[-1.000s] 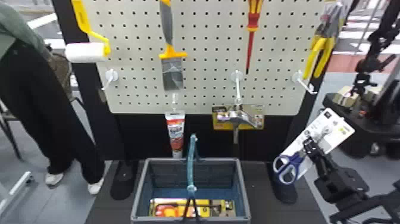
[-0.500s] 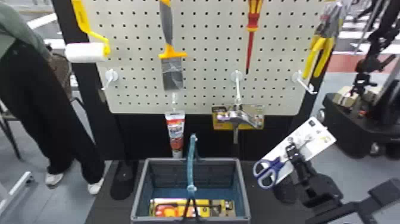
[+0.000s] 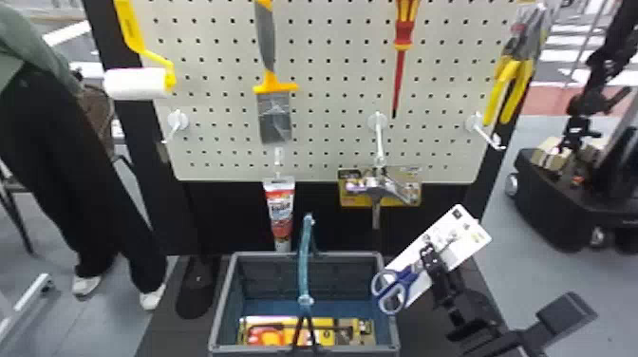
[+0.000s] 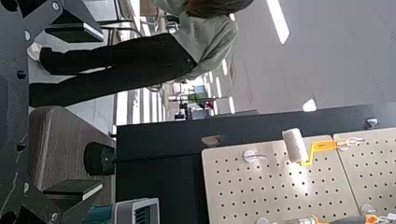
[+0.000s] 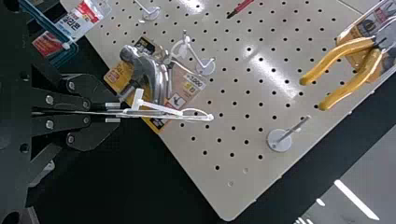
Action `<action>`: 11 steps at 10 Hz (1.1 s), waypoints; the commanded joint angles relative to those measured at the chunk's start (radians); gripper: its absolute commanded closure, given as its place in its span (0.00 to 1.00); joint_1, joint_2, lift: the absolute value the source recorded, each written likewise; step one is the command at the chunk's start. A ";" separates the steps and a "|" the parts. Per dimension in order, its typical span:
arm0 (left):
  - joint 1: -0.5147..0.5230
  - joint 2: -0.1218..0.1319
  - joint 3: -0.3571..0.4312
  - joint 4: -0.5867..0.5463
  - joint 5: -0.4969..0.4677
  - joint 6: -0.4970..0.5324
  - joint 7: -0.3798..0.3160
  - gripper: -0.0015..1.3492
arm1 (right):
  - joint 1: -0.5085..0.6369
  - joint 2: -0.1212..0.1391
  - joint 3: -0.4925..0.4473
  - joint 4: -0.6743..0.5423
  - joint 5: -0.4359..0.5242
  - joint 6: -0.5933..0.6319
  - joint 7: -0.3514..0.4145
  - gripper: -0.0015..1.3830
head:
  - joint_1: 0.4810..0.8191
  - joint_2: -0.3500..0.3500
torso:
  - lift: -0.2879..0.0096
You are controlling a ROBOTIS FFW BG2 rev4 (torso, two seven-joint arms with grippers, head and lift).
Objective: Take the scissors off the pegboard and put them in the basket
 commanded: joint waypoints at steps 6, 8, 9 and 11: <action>-0.005 0.000 -0.005 0.013 0.002 -0.005 0.000 0.14 | -0.084 -0.002 0.101 0.143 -0.040 -0.044 0.012 0.93 | 0.20 0.50 | 0.63; -0.005 0.000 -0.005 0.015 0.003 -0.005 0.000 0.14 | -0.121 -0.006 0.136 0.187 -0.055 -0.044 0.028 0.93 | 0.20 0.50 | 0.63; -0.007 0.002 -0.007 0.015 0.003 -0.003 0.000 0.14 | -0.138 -0.011 0.159 0.209 -0.069 -0.044 0.035 0.93 | 0.20 0.50 | 0.63; -0.009 0.007 -0.011 0.015 0.008 -0.002 0.000 0.14 | -0.149 -0.015 0.185 0.219 -0.081 -0.024 0.046 0.93 | 0.20 0.50 | 0.63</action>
